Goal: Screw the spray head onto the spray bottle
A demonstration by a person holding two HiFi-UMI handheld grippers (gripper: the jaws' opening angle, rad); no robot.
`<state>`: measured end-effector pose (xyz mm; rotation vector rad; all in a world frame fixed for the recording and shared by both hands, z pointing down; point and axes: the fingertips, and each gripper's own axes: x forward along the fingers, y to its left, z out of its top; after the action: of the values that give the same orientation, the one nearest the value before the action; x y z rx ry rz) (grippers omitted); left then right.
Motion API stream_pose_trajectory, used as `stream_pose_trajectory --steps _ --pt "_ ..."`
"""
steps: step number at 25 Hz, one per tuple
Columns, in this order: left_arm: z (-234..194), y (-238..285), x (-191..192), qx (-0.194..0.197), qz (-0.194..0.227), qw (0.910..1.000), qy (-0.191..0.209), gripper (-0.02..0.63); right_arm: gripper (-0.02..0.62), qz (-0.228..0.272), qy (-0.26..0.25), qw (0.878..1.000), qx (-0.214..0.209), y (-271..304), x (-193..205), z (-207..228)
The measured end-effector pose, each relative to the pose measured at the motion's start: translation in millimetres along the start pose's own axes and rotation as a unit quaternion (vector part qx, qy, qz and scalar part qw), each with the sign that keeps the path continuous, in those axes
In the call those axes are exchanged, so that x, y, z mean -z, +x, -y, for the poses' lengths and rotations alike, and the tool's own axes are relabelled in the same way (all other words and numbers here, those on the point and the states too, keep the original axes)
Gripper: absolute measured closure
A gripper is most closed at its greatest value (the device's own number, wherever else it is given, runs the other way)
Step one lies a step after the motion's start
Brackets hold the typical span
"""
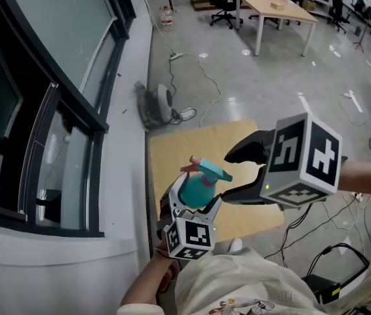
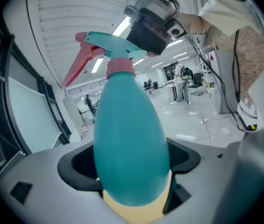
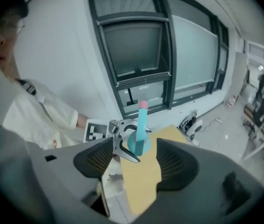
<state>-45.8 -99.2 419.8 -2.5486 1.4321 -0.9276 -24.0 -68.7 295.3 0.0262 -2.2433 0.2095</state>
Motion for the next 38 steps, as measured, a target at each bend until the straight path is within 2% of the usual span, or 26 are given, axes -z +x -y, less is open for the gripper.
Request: stream_pose_trajectory --steps 2,4,7,9,10,12,14,18,21,24,26,28,29,31,32,34,38 --pt "5 -2 1 0.052 0.014 0.9985 -0.010 0.175 0.319 0.000 -0.088 0.996 0.012 -11 -3 -5" --pt "13 -6 2 0.119 0.029 0.9924 -0.015 0.175 0.319 -0.006 -0.157 0.987 0.020 -19 -5 -10" --pt "29 -17 2 0.233 0.048 0.9713 -0.008 0.175 0.321 -0.017 -0.238 0.971 0.016 -26 -3 -19" --pt "42 -27 3 0.308 0.053 0.9500 0.004 0.175 0.321 -0.013 -0.298 0.955 0.012 -27 -2 -23" --pt "50 -34 3 0.345 0.057 0.9367 0.007 0.175 0.321 -0.009 -0.325 0.946 0.008 -27 -2 -25" --pt "65 -50 2 0.420 0.066 0.9050 0.002 0.175 0.321 -0.001 -0.381 0.925 -0.009 -25 -1 -33" --pt "78 -65 3 0.477 0.068 0.8764 0.005 0.175 0.321 -0.002 -0.439 0.898 -0.029 -24 2 -42" --pt "100 -84 12 0.545 0.045 0.8362 0.038 0.175 0.321 -0.032 -0.542 0.839 -0.049 -17 9 -56" --pt "113 -90 16 0.574 0.028 0.8158 0.063 0.175 0.322 -0.073 -0.598 0.795 -0.076 -8 24 -68" --pt "119 -90 15 0.582 0.023 0.8082 0.088 0.175 0.328 -0.124 -0.617 0.767 -0.125 2 48 -78" --pt "121 -92 14 0.585 0.021 0.8046 0.102 0.175 0.360 -0.123 -0.631 0.755 -0.133 12 53 -83" --pt "123 -93 12 0.588 0.020 0.8007 0.111 0.175 0.422 -0.116 -0.637 0.750 -0.137 19 54 -87" --pt "123 -93 11 0.589 0.019 0.7995 0.115 0.175 0.431 -0.118 -0.637 0.749 -0.142 21 55 -88" --pt "121 -91 13 0.587 0.018 0.8008 0.118 0.175 0.468 -0.127 -0.632 0.749 -0.152 23 58 -87" --pt "120 -89 13 0.583 0.017 0.8038 0.117 0.175 0.469 -0.131 -0.625 0.753 -0.156 23 59 -86" --pt "118 -83 12 0.568 0.018 0.8154 0.112 0.175 0.471 -0.140 -0.601 0.770 -0.161 21 62 -83" --pt "109 -62 10 0.506 0.026 0.8565 0.101 0.175 0.472 -0.137 -0.546 0.816 -0.131 26 60 -64"
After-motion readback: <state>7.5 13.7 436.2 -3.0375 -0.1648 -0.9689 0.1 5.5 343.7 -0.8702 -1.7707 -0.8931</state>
